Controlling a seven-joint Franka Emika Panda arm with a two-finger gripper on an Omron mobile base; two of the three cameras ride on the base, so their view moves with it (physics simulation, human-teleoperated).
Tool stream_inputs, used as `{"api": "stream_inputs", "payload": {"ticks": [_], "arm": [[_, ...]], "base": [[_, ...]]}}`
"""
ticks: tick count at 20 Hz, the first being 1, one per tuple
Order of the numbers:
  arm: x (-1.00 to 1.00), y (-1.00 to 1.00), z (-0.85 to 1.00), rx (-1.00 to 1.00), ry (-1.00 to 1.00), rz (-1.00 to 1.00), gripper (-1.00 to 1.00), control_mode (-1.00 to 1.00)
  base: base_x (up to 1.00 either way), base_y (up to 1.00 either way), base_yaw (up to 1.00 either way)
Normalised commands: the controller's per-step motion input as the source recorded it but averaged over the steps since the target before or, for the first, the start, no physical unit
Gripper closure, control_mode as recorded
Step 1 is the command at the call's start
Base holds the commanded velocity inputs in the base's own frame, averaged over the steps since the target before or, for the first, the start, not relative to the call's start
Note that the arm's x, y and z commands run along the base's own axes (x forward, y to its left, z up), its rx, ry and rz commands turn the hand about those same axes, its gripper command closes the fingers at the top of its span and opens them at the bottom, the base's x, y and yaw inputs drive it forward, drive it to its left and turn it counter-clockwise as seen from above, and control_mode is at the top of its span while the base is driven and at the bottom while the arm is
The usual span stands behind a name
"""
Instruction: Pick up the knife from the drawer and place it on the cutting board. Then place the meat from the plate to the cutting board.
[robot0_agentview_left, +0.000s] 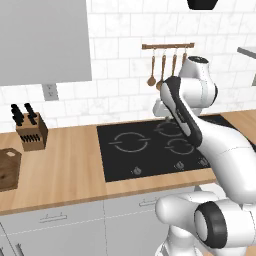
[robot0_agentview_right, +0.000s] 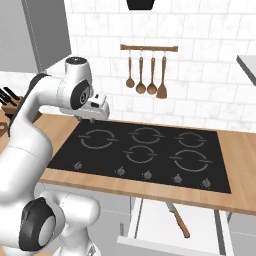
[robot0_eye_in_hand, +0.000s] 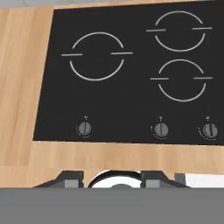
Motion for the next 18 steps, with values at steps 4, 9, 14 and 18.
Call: {"api": "stream_inputs", "payload": {"ticks": [4,9,14,18], "arm": [[0.29,0.01,-0.02,0.0,-0.03,0.0,-1.0,-1.0],[0.06,0.0,0.0,0.0,-0.01,0.0,-1.0,-1.0],[0.0,0.0,0.0,0.0,0.0,0.0,-1.0,-1.0],[-0.47,-0.05,-0.06,0.0,0.0,0.0,-1.0,-1.0]], "base": [[0.0,0.0,0.0],[0.0,0.0,0.0],[0.0,0.0,0.0],[0.0,0.0,0.0]]}}
